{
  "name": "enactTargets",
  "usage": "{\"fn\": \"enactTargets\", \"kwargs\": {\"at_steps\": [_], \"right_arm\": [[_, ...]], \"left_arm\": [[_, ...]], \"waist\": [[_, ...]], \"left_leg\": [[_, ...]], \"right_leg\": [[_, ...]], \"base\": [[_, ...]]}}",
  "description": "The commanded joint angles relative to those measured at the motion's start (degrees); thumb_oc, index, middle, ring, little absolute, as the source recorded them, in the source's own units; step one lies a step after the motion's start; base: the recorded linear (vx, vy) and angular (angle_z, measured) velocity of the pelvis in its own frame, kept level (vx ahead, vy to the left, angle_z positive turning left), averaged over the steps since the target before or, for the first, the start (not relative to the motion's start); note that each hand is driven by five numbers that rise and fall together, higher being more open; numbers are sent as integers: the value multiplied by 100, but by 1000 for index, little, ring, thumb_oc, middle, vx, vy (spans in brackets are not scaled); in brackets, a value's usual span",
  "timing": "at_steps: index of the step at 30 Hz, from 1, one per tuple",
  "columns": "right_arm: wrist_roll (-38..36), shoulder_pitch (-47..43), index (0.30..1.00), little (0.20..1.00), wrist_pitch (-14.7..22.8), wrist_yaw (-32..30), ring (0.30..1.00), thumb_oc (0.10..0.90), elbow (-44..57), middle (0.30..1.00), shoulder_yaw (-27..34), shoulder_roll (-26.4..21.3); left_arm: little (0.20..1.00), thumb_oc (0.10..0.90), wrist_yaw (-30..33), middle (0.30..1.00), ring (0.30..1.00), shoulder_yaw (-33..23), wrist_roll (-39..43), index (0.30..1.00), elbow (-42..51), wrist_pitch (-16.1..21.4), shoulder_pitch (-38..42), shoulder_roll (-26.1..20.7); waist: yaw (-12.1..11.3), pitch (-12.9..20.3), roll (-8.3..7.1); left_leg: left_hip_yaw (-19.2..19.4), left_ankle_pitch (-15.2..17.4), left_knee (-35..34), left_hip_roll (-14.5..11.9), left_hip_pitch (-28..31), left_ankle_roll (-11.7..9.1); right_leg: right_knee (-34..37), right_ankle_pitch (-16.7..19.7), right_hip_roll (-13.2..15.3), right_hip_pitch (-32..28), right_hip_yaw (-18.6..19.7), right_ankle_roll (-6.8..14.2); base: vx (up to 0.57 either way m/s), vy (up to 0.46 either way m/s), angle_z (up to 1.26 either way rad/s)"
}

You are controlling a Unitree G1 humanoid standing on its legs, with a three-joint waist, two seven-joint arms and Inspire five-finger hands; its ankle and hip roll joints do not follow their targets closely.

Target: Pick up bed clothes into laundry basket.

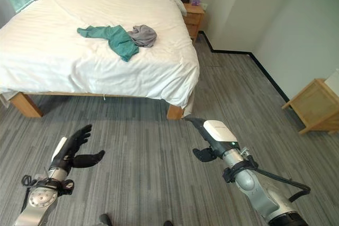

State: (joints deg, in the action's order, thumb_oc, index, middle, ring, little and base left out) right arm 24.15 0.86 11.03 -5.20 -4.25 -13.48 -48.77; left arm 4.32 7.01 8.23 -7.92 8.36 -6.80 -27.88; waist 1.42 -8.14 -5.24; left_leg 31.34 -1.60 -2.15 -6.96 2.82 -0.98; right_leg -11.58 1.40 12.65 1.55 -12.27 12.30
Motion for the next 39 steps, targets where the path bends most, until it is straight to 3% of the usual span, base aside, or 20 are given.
{"fn": "enactTargets", "kwargs": {"at_steps": [1,5,6,7,9,10,13,18,21,22,23,25,26,28,30,33,34,35,37,39], "right_arm": [[81,-891,900,900,183,-277,900,800,458,900,273,-276],[29,-634,900,900,249,-186,900,800,734,900,471,-329],[28,-607,900,900,246,-178,900,800,752,900,489,-332],[35,-403,900,900,244,-168,900,800,822,900,617,-329],[26,-274,900,900,226,-147,900,800,881,900,697,-303],[17,-109,900,900,220,-125,900,800,975,900,827,-238],[93,159,900,900,192,-89,900,800,1033,900,955,-75],[163,428,900,900,262,-47,900,800,1067,900,1146,-79],[78,444,900,900,319,-26,900,800,1080,900,1196,-162],[2,397,900,900,343,-37,900,800,1015,900,1212,-255],[-1,404,900,900,345,-35,900,800,1018,900,1222,-256],[-91,335,900,900,357,-66,900,800,1044,900,1234,-394],[-115,251,900,900,332,-73,900,800,1008,900,1185,-445],[-94,167,900,900,294,-60,900,800,977,900,1151,-509],[-95,179,900,900,290,-32,900,800,993,900,1170,-519],[-98,285,900,900,291,5,900,800,981,900,1265,-514],[-68,350,900,900,290,-1,900,800,924,900,1300,-492],[-66,363,900,900,294,-3,900,800,924,900,1304,-497],[-52,428,900,900,294,-31,900,800,831,900,1330,-493],[-93,467,900,900,274,-57,900,800,778,900,1376,-533]], "left_arm": [[900,800,158,900,900,-145,-193,900,853,451,466,-317],[900,800,2,900,900,-119,-168,900,903,500,375,-259],[900,800,-3,900,900,-114,-168,900,905,501,369,-258],[900,800,-34,900,900,-88,-186,900,849,508,346,-219],[900,800,-52,900,900,-70,-196,900,802,520,360,-205],[900,800,-82,900,900,-127,-232,900,776,524,410,-209],[900,800,-103,900,900,-179,-337,900,646,517,549,-157],[900,800,-126,900,900,-160,-360,900,503,541,522,-30],[900,800,-137,900,900,-193,-273,900,525,556,400,56],[900,800,-154,900,900,-206,-98,900,533,554,318,131],[900,800,-158,900,900,-204,-93,900,539,551,318,129],[900,800,-133,900,900,-191,-29,900,603,536,307,147],[900,800,-96,900,900,-174,37,900,598,533,311,186],[900,800,-111,900,900,-172,48,900,638,532,268,204],[900,800,-120,900,900,-177,29,900,654,531,241,213],[900,800,-126,900,900,-187,-47,900,681,532,181,229],[900,800,-123,900,900,-205,-83,900,709,533,114,238],[900,800,-122,900,900,-200,-85,900,716,531,102,244],[900,800,-99,900,900,-214,-123,900,730,511,1,292],[900,800,-43,900,900,-199,-125,900,671,475,-53,349]], "waist": [[121,-232,186],[391,-347,368],[393,-348,384],[554,-340,364],[620,-335,368],[741,-352,346],[867,-337,365],[946,-157,447],[942,-166,591],[850,-221,626],[870,-228,648],[778,-345,578],[731,-430,504],[642,-488,425],[604,-468,389],[537,-412,350],[541,-366,410],[545,-350,382],[538,-286,467],[500,-264,471]], "left_leg": [[217,178,-234,329,38,160],[21,404,-264,295,438,23],[13,405,-263,274,448,13],[-25,529,-284,290,652,-59],[-58,601,-285,273,752,-102],[-73,701,-285,238,960,-195],[-100,857,-285,172,1198,-322],[-282,1160,-128,87,1627,-440],[-395,893,905,-316,1389,-678],[-607,133,2485,-876,842,-872],[-661,146,2578,-940,785,-908],[-812,-489,3849,-1296,404,-1057],[-622,-425,4459,-1480,160,-1062],[-355,-159,4749,-1376,-258,-1084],[-231,-87,4666,-1358,-423,-1088],[23,-75,3643,-1219,-696,-1056],[113,4,2375,-1060,-708,-947],[146,-51,2218,-962,-643,-912],[65,-570,712,-742,-505,-909],[-231,-858,-182,-789,-601,-901]], "right_leg": [[-2094,130,382,-226,-422,193],[-1004,-624,245,211,-439,-130],[-952,-610,218,169,-460,-142],[71,-509,18,330,-234,-137],[594,-283,-56,337,-104,-87],[1111,73,-31,672,38,21],[1458,334,48,982,-22,120],[1540,468,20,689,-124,72],[1544,334,-156,359,-147,-119],[1614,16,-377,-98,-194,-458],[1612,-4,-417,-105,-224,-488],[1658,-333,-557,-518,-223,-798],[1658,-553,-607,-817,-152,-967],[1658,-664,-633,-1043,-44,-1002],[1658,-711,-634,-1129,4,-998],[1658,-812,-595,-1352,22,-928],[1658,-871,-619,-1426,10,-832],[1658,-861,-565,-1426,0,-810],[1658,-929,-617,-1605,-29,-702],[1640,-1078,-631,-1912,-68,-653]], "base": [[307,63,-16],[293,-52,0],[448,-202,-4],[248,-132,2],[349,-203,17],[352,-202,25],[308,-211,51],[371,-303,23],[238,-320,10],[273,-472,8],[276,-480,3],[315,-414,-11],[311,-344,-15],[312,-240,-22],[272,-119,-32],[265,25,-20],[176,91,-14],[295,142,5],[300,127,11],[440,100,8]]}}
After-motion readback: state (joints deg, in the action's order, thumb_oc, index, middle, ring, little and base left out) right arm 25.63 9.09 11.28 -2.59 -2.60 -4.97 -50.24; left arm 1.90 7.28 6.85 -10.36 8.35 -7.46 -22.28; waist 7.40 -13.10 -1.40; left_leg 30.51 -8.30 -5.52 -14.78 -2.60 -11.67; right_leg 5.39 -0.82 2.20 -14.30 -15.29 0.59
